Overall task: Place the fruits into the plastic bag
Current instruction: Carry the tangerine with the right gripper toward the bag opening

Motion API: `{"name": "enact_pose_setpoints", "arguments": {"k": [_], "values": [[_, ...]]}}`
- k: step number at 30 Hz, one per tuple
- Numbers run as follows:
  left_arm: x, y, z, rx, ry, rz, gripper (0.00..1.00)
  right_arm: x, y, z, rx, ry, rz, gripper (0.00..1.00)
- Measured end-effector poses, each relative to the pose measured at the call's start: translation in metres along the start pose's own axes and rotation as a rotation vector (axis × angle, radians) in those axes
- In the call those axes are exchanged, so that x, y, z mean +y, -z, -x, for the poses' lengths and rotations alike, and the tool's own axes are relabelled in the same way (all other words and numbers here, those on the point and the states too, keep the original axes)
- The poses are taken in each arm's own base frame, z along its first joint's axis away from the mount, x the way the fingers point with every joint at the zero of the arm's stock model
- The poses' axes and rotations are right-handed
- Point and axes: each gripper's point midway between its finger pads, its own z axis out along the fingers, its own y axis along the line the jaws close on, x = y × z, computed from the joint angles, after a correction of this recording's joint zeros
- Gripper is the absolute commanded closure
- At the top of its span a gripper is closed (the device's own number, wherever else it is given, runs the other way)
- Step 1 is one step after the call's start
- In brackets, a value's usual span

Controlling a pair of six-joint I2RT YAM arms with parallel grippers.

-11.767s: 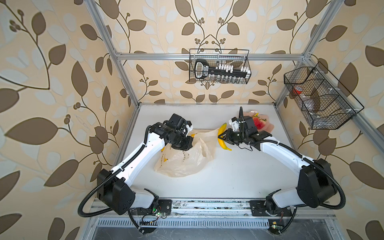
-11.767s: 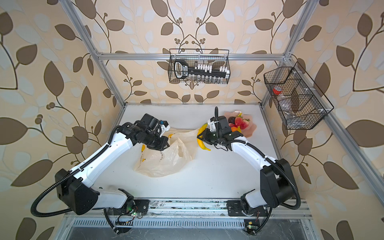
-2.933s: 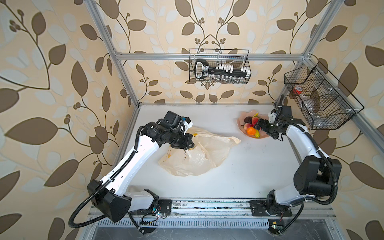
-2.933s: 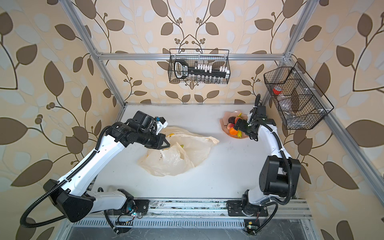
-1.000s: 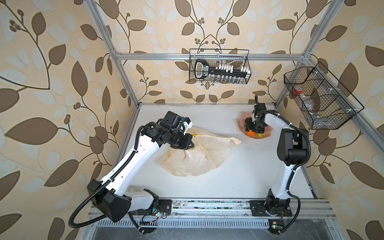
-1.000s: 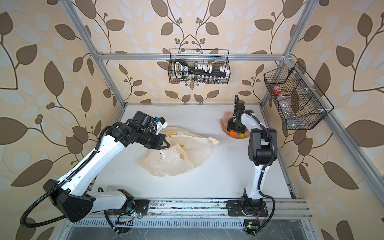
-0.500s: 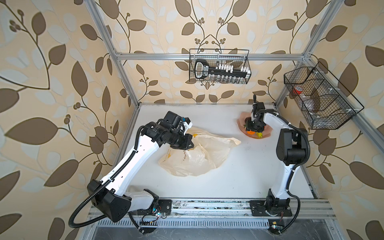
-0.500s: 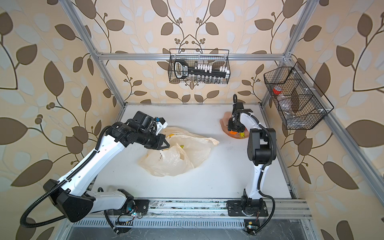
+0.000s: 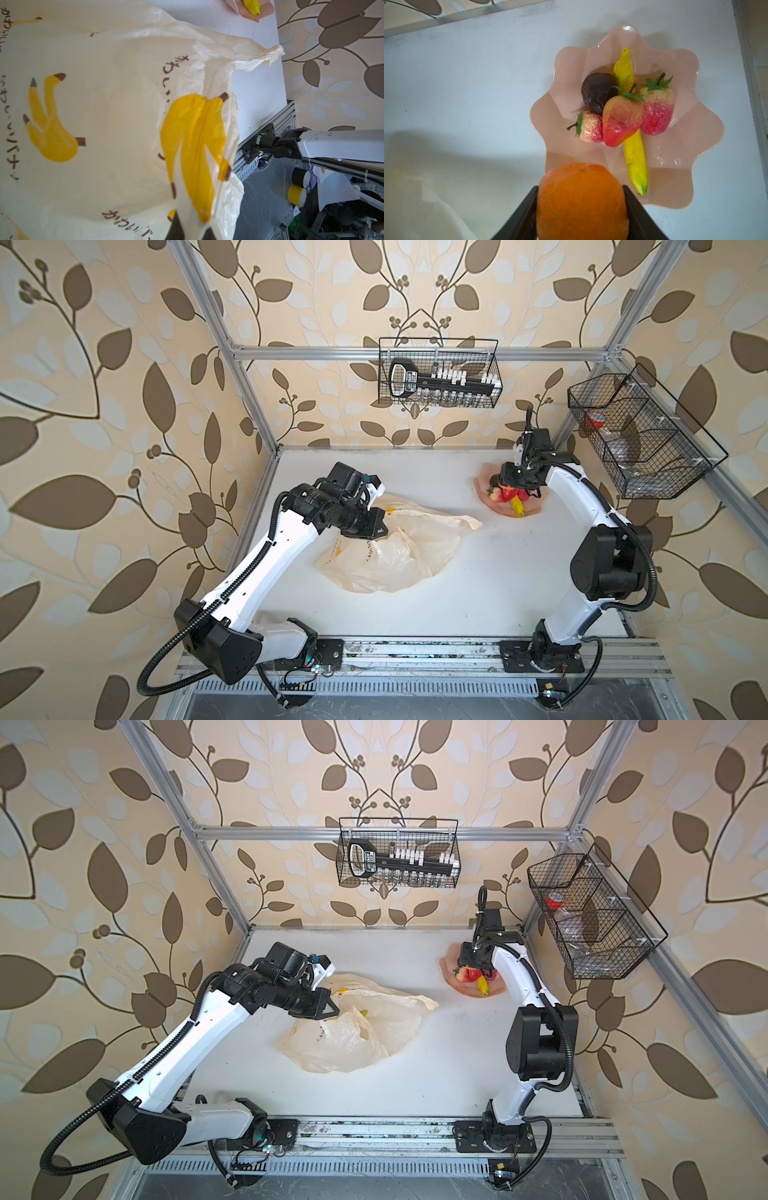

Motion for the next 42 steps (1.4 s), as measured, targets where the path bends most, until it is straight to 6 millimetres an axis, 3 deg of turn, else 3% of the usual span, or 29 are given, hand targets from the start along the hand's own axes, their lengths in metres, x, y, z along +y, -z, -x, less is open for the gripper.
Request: {"name": "enact_pose_setpoints", "arguments": {"k": [7,14,23,31,38,42], "values": [[0.0,0.0,0.0,-0.001,0.0,-0.001,1.0,0.008,0.01,-0.01,-0.004,-0.049,0.081,0.61],[-0.001,0.0,0.003,-0.01,0.001,-0.004,1.0,0.001,0.042,-0.057,-0.049,-0.202,0.216,0.64],[0.0,-0.001,0.003,-0.008,0.013,-0.004,1.0,0.015,0.056,-0.126,-0.035,-0.364,0.405,0.67],[0.0,-0.004,0.003,-0.001,0.016,-0.005,1.0,0.033,0.082,-0.154,-0.062,-0.458,0.566,0.67],[-0.001,-0.004,0.005,-0.006,0.013,-0.01,1.0,0.046,0.084,-0.189,-0.022,-0.587,0.698,0.69],[-0.001,-0.004,0.005,-0.009,0.013,-0.012,1.0,0.068,0.088,-0.208,0.029,-0.613,0.789,0.69]]}}
